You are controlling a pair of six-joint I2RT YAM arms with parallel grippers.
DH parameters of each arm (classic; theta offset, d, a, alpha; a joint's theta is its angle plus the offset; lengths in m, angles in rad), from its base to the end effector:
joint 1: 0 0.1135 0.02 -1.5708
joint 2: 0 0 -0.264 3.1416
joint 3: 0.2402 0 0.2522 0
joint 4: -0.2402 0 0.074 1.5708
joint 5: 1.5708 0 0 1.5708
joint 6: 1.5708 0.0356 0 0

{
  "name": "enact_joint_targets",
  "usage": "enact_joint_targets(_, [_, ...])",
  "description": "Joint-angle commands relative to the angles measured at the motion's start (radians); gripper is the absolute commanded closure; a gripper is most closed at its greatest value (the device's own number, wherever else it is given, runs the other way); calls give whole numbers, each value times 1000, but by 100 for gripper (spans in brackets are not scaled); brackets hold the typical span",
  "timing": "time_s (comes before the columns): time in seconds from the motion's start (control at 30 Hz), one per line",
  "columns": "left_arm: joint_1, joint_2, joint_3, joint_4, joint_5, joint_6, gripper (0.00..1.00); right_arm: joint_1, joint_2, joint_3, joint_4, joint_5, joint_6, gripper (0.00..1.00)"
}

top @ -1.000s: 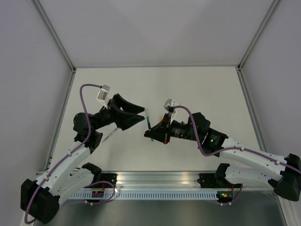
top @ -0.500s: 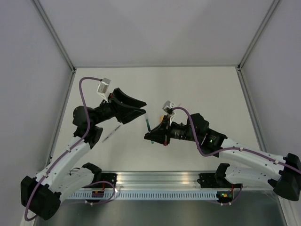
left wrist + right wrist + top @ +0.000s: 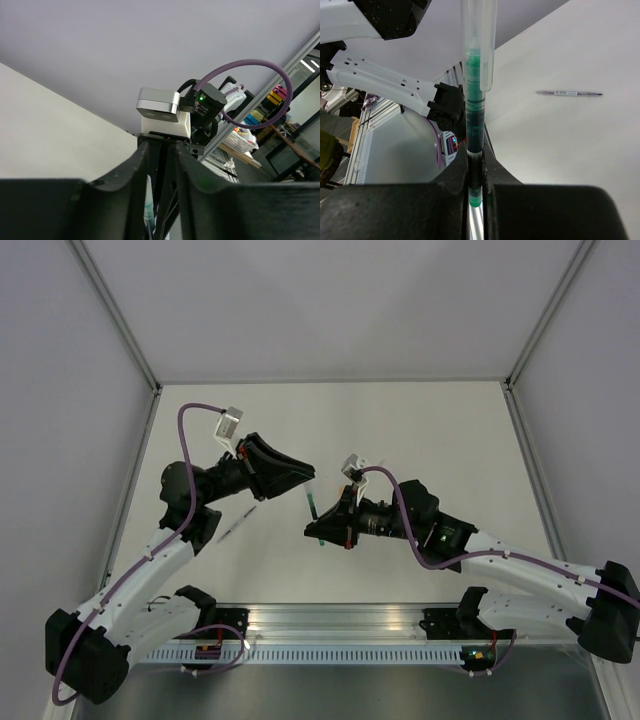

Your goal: Insert the pens into the pen caps

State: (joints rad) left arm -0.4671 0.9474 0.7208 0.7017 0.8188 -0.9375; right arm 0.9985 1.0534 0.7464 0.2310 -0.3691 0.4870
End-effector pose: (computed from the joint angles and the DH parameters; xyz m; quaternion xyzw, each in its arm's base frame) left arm 0.1718 -0.1157 0.3762 0.2191 0.5438 -0.6641 0.4639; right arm 0.1235 0.2154 0.3180 -0.3031 0.6660 0.5511 0.4012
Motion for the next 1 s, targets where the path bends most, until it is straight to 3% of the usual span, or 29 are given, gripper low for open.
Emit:
enact_joint_targets(0.0, [-5, -10, -12, -11, 51, 46, 71, -1, 10, 14, 51, -4, 15, 100])
enact_joint_targets(0.23, [-5, -65, -58, -156, 62, 160, 80, 0, 23, 30, 62, 4, 22, 100])
enact_joint_targets(0.4, [-5, -79, -63, -171, 91, 175, 98, -1, 37, 38, 77, 10, 33, 100])
enact_joint_targets(0.77, [-5, -136, -63, -217, 94, 192, 98, -1, 48, 68, 59, 25, 32, 100])
enact_joint_targets(0.87, [-5, -153, -46, -229, 86, 172, 76, -1, 37, 57, 56, 27, 28, 100])
enact_joint_targets(0.9, [-5, -156, -41, -234, 82, 166, 57, 0, 33, 56, 54, 25, 28, 100])
enact_joint_targets(0.97, [-5, -163, -28, -232, 68, 157, 47, -1, 28, 50, 51, 24, 27, 100])
